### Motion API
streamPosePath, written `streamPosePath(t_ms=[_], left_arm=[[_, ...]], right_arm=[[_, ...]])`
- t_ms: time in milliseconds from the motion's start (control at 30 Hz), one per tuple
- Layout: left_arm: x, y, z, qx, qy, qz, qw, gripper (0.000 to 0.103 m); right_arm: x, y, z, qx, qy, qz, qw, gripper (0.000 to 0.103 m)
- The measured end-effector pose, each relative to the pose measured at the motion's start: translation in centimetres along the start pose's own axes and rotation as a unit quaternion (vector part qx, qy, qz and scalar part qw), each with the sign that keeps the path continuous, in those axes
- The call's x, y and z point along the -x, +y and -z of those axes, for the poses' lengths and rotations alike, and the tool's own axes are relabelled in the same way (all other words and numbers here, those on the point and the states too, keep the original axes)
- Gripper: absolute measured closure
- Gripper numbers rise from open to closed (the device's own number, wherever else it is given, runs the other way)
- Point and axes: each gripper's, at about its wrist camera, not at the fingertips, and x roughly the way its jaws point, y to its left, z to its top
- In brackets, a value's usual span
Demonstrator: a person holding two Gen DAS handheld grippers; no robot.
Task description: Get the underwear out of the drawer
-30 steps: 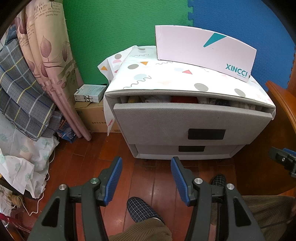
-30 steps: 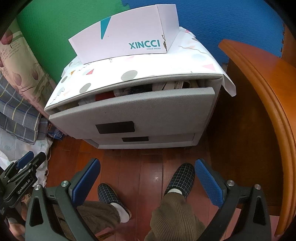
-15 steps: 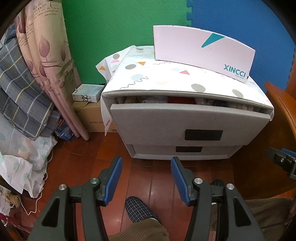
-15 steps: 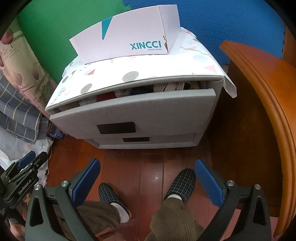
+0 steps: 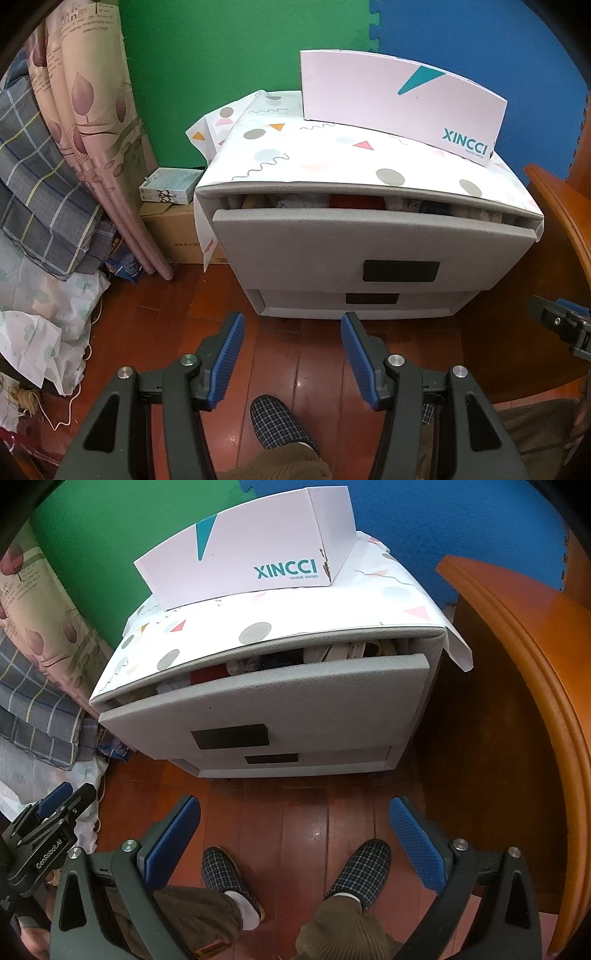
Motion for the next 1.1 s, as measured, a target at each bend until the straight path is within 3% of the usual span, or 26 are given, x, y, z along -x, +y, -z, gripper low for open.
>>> streamPosePath(t_ms=[400,567,733,1100], left_arm=[[-1.7,0.7,-1.8,0.031,-0.004,0.019,0.9994,0.047],[-2.8,1.5,-3.6,0.069,-0.007,0.050,0.9964,0.047],[-4.8,2.9,-5.0,0.136,0.007,0.090,0.9865,0.047],[-10.3,5.2,-7.0,0.242,0.055,0.126,0.9604,0.047]], right_arm=[[-1.0,-0.8,0.0,-0.009,0.011,-0.006,1.000,0.001],[-2.0,-1.4,0.2,-0.019,0.023,-0.009,1.000,0.001],[-2.7,-2.0,0.2,-0.025,0.032,-0.013,0.999,0.001],[-3.6,-2.7,0.5,-0.036,0.040,-0.024,0.998,0.001]])
